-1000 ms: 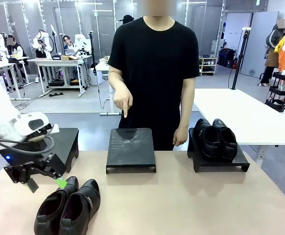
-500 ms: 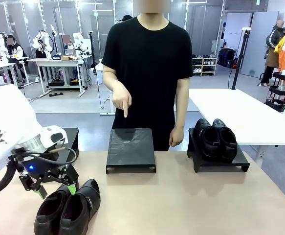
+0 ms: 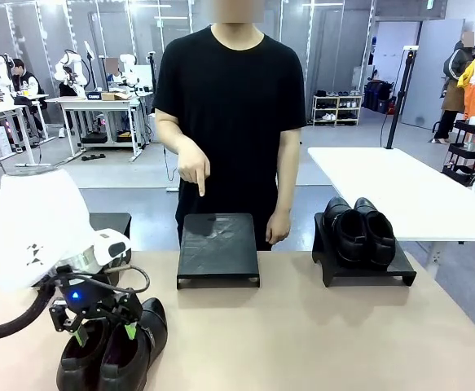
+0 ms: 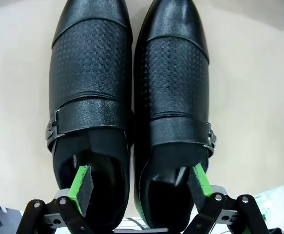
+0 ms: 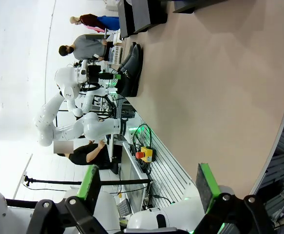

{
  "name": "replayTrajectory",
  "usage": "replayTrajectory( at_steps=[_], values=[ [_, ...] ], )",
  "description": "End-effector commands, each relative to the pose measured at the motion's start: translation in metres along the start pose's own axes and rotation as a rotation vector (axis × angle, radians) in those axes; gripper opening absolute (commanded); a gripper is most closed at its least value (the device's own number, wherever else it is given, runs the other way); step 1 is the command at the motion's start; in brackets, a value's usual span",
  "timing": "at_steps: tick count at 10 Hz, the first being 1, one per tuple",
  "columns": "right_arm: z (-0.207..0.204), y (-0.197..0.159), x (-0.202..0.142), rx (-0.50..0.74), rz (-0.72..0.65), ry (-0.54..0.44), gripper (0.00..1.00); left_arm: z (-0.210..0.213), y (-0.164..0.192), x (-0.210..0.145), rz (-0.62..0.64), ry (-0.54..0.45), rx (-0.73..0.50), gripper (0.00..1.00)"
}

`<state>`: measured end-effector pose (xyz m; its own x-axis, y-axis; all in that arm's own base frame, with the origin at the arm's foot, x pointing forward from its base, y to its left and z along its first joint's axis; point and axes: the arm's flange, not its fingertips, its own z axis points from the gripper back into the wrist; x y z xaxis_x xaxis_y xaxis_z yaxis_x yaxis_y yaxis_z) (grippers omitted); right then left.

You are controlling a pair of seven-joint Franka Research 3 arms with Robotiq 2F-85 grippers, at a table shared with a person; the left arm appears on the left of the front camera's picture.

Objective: Place the shoes on the stand as instructed by the person.
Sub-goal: Pick up another pair of Shoes and place it on the Shoes Stand indicated by the person.

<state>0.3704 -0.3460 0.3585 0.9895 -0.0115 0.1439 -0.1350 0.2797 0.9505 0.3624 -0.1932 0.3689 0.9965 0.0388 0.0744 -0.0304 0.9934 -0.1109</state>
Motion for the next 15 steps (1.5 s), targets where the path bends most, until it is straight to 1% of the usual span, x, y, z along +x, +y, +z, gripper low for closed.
replayTrajectory(
  at_steps=[1,5,6,7,8,9,10,11,12,13,14,15],
  values=[
    [-0.002,0.002,-0.003,-0.014,-0.002,-0.001,1.0,-0.01,-0.01,0.008,0.036,-0.005,0.037,1.0],
    [-0.002,0.002,-0.003,-0.014,-0.002,-0.001,1.0,-0.027,-0.014,0.007,0.022,0.024,0.065,1.0],
    [-0.002,0.002,-0.003,-0.014,-0.002,-0.001,1.0,-0.03,-0.011,0.006,0.014,0.035,0.079,0.9],
    [-0.002,0.002,-0.003,-0.014,-0.002,-0.001,1.0,-0.032,-0.008,0.005,0.016,0.048,0.082,0.71],
    [-0.002,0.002,-0.003,-0.014,-0.002,-0.001,1.0,-0.033,-0.005,0.004,0.016,0.051,0.075,0.31],
    [-0.002,0.002,-0.003,-0.014,-0.002,-0.001,1.0,-0.033,-0.004,0.002,0.02,0.058,0.084,0.11],
    [-0.002,0.002,-0.003,-0.014,-0.002,-0.001,1.0,-0.033,-0.004,0.001,0.016,0.058,0.088,0.0],
    [-0.002,0.002,-0.003,-0.014,-0.002,-0.001,1.0,-0.032,-0.005,0.0,0.01,0.057,0.083,0.0],
    [-0.002,0.002,-0.003,-0.014,-0.002,-0.001,1.0,-0.03,-0.005,-0.002,0.01,0.057,0.085,0.13],
    [-0.002,0.002,-0.003,-0.014,-0.002,-0.001,1.0,-0.029,-0.004,-0.003,0.011,0.055,0.087,0.03],
    [-0.002,0.002,-0.003,-0.014,-0.002,-0.001,1.0,-0.028,-0.003,-0.003,0.013,0.056,0.091,0.0],
    [-0.002,0.002,-0.003,-0.014,-0.002,-0.001,1.0,-0.028,-0.002,-0.004,0.016,0.059,0.092,0.0]
  ],
)
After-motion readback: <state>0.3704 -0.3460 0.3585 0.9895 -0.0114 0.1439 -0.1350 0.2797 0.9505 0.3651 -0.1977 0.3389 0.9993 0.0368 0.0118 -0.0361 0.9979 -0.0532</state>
